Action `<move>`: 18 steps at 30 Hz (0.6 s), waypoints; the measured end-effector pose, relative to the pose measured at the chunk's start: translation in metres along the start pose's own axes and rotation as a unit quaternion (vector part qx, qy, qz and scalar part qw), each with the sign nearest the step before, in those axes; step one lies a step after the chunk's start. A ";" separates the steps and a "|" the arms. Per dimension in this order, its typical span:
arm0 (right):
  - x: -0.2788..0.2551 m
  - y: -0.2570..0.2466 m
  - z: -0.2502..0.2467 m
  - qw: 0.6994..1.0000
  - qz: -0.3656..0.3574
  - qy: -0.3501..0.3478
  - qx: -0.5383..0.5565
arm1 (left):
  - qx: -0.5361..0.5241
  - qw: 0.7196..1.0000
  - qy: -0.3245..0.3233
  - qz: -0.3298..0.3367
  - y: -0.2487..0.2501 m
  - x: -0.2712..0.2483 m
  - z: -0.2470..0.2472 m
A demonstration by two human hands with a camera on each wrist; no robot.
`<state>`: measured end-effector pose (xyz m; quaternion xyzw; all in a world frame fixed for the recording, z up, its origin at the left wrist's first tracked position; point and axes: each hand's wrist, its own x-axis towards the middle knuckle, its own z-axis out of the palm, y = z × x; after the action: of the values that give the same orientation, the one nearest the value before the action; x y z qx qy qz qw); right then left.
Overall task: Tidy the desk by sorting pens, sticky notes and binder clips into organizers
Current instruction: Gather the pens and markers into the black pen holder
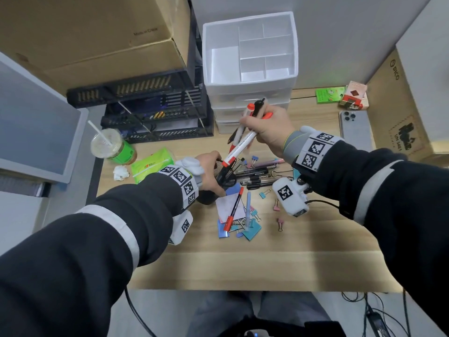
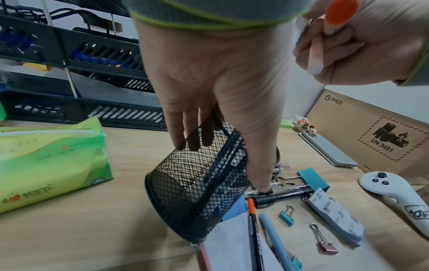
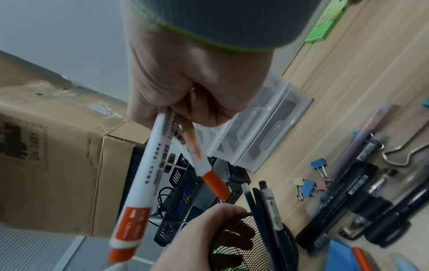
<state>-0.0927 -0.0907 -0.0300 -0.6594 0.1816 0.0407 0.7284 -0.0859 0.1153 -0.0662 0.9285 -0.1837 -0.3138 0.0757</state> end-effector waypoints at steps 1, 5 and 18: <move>0.000 0.002 0.001 0.999 0.020 -0.013 0.021 | -0.008 1.000 0.003 0.004 0.000 0.000 0.000; -0.004 0.015 0.002 0.993 0.080 -0.087 -0.020 | -0.064 0.997 0.032 0.030 0.003 0.002 0.003; -0.003 0.032 -0.005 0.983 0.034 -0.039 -0.175 | -0.080 0.991 0.002 0.105 0.016 0.000 0.003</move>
<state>-0.1057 -0.0912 -0.0597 -0.7679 0.1652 0.1226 0.6067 -0.0930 0.1007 -0.0646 0.8955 -0.2544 -0.3161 0.1829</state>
